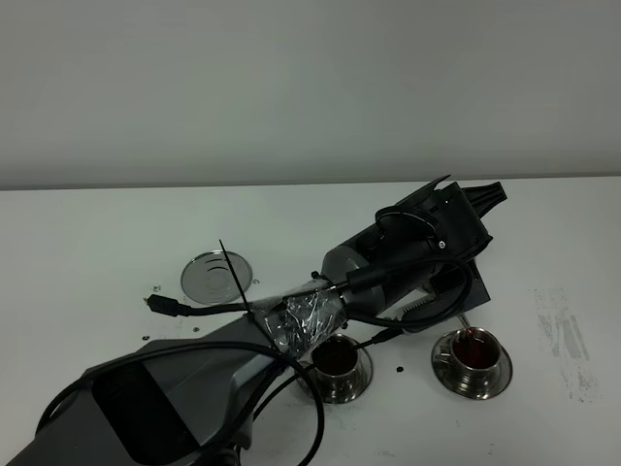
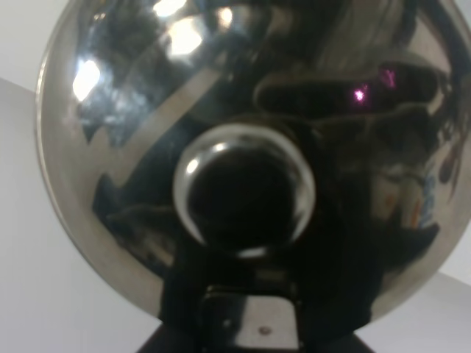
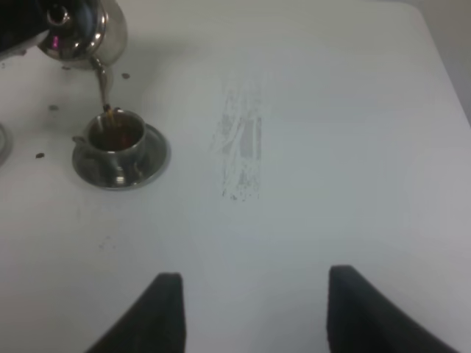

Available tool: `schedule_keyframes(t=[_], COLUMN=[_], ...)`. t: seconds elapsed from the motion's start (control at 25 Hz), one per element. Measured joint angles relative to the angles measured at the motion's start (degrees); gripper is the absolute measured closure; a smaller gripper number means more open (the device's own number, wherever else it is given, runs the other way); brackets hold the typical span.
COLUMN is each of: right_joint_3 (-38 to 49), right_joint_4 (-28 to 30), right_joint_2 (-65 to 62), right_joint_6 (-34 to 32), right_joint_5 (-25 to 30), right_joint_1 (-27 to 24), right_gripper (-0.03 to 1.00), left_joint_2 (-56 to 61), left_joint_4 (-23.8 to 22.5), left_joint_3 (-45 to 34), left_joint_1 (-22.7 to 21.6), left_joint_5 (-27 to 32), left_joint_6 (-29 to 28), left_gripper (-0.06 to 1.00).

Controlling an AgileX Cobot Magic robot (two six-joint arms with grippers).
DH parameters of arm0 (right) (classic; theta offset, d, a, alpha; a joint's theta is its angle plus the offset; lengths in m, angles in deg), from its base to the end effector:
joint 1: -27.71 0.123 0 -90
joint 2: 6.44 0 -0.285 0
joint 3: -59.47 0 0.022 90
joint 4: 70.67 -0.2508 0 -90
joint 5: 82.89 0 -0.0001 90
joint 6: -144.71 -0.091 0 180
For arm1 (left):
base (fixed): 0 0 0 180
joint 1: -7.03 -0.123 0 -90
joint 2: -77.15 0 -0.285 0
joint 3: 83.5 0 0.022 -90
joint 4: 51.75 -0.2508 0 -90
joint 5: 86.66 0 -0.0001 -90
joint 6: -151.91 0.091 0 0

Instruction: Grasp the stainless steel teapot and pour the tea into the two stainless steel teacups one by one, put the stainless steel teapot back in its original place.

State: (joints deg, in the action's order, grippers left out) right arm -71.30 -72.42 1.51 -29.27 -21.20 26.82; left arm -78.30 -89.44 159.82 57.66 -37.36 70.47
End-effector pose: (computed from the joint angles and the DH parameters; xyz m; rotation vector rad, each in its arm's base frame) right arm -0.0038 0.0025 0.2728 -0.0943 2.0723 -0.0371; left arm 0.3929 -0.4122 0.1973 2.5451 0.3524 1.1456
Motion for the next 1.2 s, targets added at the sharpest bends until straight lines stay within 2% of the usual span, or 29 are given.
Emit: schedule_keyframes(t=[1.2], right_joint_3=[0.0], right_joint_4=[0.0], right_joint_2=[0.0], right_joint_6=[0.0], right_joint_5=[0.0], right_joint_1=[0.0], right_gripper=[0.51], left_joint_2=[0.0], left_joint_4=[-2.3], left_joint_3=[0.0], left_joint_1=[0.8], left_joint_5=[-0.2], left_joint_6=[0.1], left_gripper=[0.7])
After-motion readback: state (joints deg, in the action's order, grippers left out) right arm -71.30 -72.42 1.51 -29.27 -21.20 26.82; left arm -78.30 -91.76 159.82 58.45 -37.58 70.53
